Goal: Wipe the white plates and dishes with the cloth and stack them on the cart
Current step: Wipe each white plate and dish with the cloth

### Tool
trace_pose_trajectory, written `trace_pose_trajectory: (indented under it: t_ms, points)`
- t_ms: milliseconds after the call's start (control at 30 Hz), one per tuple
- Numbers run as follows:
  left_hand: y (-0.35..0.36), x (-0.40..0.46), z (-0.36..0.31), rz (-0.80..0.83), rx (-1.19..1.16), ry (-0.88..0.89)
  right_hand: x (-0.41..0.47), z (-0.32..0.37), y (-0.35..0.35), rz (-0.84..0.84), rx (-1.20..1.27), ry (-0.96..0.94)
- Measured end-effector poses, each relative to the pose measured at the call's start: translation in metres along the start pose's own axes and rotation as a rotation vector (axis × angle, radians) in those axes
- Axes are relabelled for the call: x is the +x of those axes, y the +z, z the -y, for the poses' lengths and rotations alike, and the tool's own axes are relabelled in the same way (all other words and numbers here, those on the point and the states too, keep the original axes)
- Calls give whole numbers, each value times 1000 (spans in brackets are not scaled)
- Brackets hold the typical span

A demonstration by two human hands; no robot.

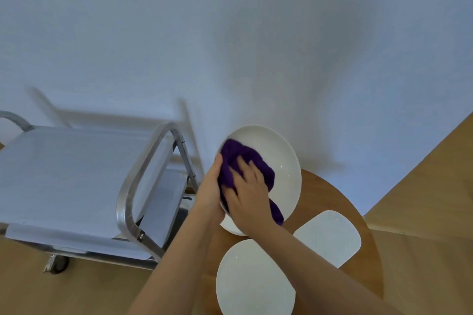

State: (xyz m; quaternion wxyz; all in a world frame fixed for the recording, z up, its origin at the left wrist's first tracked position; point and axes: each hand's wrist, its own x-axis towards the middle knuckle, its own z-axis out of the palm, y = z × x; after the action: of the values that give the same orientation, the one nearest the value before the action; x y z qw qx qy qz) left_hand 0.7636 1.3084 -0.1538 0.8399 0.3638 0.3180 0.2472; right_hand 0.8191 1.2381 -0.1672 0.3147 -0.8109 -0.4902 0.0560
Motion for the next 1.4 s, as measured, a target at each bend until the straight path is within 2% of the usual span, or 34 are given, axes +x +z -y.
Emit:
trace_pose_trajectory:
  t_ms: [67,167,233,300,433,567,633,767,833,900,1033,1133,1300,1400]
  points:
    - [-8,-1,-5,-47,-94,-69,-18,-9,2,94,52,-71]
    - [-16,-7,-6,114,-165,-216,-38,-33,-2,179,55,-139]
    - [-19,-10,-2,202,-197,-222,-47,-48,-5,201,8,-150]
    - [-21,-13,4,213,-200,-205,-53,-59,-9,172,-36,-135]
    - [-19,-21,13,87,-70,-192,-50,-78,-14,99,-156,-66]
    - [-13,-30,28,-38,177,-173,-30,-79,-11,31,-171,132]
    - [-10,-32,34,-68,186,-198,-26,-74,-5,14,-149,134]
    - [-16,-27,46,-118,139,-269,-42,-57,2,-12,59,46]
    - [-27,-25,51,-131,21,-346,-63,-60,10,57,69,-34]
    - [-39,-26,54,-118,-83,-413,-80,-74,15,208,74,-59]
    - [-70,-27,71,-134,-24,-358,-96,-109,17,538,-96,-80]
    - [-84,-33,88,-275,24,-352,-105,-125,15,635,-137,24]
    - [-98,-42,123,-495,292,-426,-116,-145,16,519,-34,338]
    - [-101,-45,139,-531,336,-464,-115,-151,20,489,13,427]
